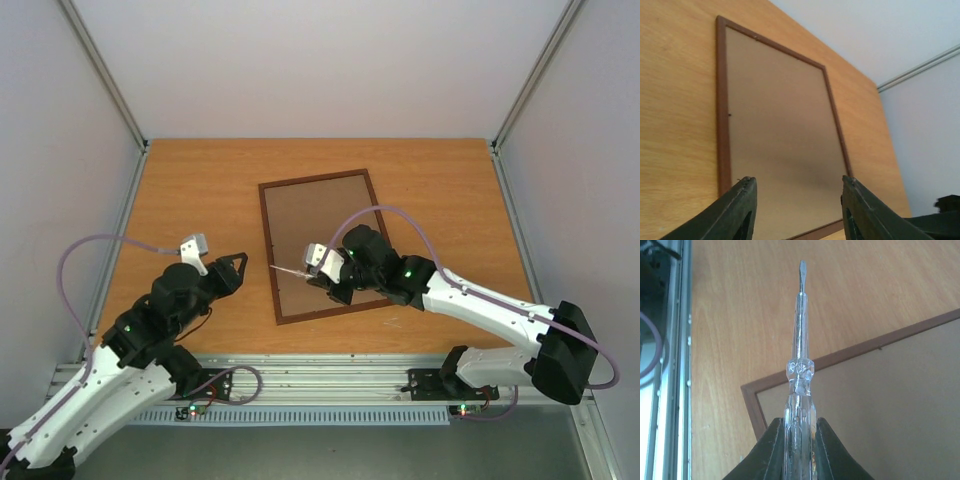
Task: Take the photo out of the frame
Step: Adjust the screwdriver.
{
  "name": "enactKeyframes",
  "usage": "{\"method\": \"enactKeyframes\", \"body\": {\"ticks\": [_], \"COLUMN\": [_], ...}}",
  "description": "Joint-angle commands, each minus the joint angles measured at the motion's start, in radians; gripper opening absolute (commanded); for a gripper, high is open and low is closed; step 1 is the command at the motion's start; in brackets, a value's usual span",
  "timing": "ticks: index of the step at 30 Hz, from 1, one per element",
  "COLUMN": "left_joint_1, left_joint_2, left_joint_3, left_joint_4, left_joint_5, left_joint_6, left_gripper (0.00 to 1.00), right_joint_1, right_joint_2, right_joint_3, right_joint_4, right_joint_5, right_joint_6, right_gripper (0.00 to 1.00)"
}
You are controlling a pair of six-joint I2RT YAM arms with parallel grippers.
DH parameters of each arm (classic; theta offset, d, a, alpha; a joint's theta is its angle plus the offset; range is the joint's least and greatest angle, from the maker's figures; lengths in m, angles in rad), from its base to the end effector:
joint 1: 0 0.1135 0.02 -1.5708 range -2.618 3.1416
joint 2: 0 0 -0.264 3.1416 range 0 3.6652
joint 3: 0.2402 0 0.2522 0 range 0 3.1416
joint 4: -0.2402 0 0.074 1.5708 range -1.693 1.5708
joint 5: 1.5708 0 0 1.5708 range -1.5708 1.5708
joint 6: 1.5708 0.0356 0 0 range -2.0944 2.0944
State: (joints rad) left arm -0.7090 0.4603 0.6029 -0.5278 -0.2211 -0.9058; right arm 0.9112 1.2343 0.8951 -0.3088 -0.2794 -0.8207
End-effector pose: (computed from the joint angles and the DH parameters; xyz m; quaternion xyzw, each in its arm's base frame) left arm 0.0948 -0.0710 0.2841 -0.1423 0.8143 -0.3379 0.4500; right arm 0.1577 0.2194 0.2724 -0.7156 0.5273 0.1445 0.4348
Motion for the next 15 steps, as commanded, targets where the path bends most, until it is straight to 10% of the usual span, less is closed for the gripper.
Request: {"method": "enactKeyframes", "body": {"ticks": [1,15], "left_joint_1": [0.042,0.152], "left_joint_2": [0.054,0.096], "left_joint_3": [0.026,-0.207], "left_joint_4": [-0.057,0.345], "left_joint_5": [0.072,0.396], "left_joint_6": [0.056,-0.192], "left_gripper": [0.48,0.61], "right_joint_1": [-0.006,0.0], "right_joint_2": [0.022,0.055], "right_joint_3": [0.015,-0.054], "right_joint_4": [-0.068,0.143], "right_joint_5": [0.018,0.059], "right_joint_6": [-0.129,-0.086], "right_gripper": [0.01,0.01]}}
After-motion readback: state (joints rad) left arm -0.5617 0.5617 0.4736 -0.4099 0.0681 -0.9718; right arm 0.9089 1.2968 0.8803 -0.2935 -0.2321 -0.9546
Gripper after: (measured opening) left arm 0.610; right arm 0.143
